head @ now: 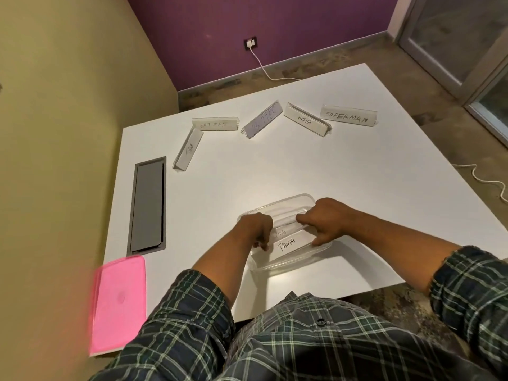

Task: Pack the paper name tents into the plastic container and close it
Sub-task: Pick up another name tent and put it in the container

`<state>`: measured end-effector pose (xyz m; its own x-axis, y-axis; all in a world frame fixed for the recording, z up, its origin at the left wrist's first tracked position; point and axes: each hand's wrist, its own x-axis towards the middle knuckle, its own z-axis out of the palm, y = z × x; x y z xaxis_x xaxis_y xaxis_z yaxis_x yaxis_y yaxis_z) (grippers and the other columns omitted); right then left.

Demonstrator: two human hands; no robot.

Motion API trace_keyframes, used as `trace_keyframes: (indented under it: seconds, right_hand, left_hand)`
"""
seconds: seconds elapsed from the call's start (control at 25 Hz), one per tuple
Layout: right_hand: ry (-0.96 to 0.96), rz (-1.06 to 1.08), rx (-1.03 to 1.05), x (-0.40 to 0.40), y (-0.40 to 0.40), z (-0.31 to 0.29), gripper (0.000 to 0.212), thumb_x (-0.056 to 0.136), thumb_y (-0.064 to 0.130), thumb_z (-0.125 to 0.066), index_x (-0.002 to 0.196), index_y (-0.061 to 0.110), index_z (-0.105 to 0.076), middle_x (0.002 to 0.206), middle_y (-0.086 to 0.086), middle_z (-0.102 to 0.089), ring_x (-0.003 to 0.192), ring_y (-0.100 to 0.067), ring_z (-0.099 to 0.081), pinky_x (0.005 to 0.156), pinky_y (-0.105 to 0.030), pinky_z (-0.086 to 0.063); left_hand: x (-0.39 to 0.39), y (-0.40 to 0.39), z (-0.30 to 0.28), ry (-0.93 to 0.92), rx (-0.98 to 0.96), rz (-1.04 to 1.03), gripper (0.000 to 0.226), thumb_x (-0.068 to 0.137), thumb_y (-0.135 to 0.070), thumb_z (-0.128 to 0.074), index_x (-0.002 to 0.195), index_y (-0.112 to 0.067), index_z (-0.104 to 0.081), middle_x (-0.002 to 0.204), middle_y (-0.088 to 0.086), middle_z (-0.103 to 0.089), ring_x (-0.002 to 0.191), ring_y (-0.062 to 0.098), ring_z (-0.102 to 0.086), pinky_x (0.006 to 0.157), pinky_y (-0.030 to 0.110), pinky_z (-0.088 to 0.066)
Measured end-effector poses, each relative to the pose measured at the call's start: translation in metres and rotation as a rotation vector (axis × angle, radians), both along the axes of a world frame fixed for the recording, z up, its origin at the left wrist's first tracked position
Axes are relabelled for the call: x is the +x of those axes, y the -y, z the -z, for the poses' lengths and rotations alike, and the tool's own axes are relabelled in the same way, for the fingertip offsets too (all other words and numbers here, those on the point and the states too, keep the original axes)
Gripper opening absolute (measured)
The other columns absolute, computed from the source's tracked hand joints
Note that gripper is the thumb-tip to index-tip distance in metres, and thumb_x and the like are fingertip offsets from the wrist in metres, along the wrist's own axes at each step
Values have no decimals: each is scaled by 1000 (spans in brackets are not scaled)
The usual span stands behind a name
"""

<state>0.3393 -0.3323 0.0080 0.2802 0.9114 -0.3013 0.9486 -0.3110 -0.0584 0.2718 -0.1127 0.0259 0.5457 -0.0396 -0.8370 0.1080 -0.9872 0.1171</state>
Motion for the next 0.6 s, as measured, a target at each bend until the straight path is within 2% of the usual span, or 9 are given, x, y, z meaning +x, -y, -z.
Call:
trace_keyframes:
  seconds: [0.08,0.2,0.36,0.52,0.6]
  right_hand:
    - [32,-1,-70,-3,-8,2,60,70,62,-70,107,20,-49,87,-2,-72,79,-30,-68,73,-39,-52]
    - [20,9,-153,-6,-18,9,64,74,51,-75,122,19,-47,100,-7,-71,90,-30,-69,80,-39,-52]
    - [23,-24,-262,-17,-26,22,56,82,31,-70,128,15,-43,102,-14,-68,92,-34,-68,77,-40,-54]
    - [25,-41,-315,-18,-31,27,54,85,23,-67,132,11,-43,106,-15,-68,93,-34,-67,71,-37,-47]
    - [18,-72,-341,-18,-32,29,53,87,22,-65,133,9,-42,108,-16,-67,94,-36,-67,73,-38,-49]
  left_hand:
    - [-10,2,9,98,103,128,33,73,-25,-84,102,-11,-73,88,4,-74,86,23,-71,70,30,-51]
    - [-19,3,24,173,172,220,46,74,-37,-83,113,-17,-69,109,3,-71,101,26,-67,70,32,-47]
    - [-23,5,32,214,190,247,45,74,-39,-82,111,-16,-70,111,6,-70,101,27,-68,69,31,-46]
    - [-27,6,33,255,182,258,44,73,-38,-83,108,-15,-70,109,7,-71,99,28,-68,70,32,-46]
    - [-28,5,32,257,160,257,45,72,-38,-84,108,-14,-70,109,8,-71,99,29,-69,71,33,-47]
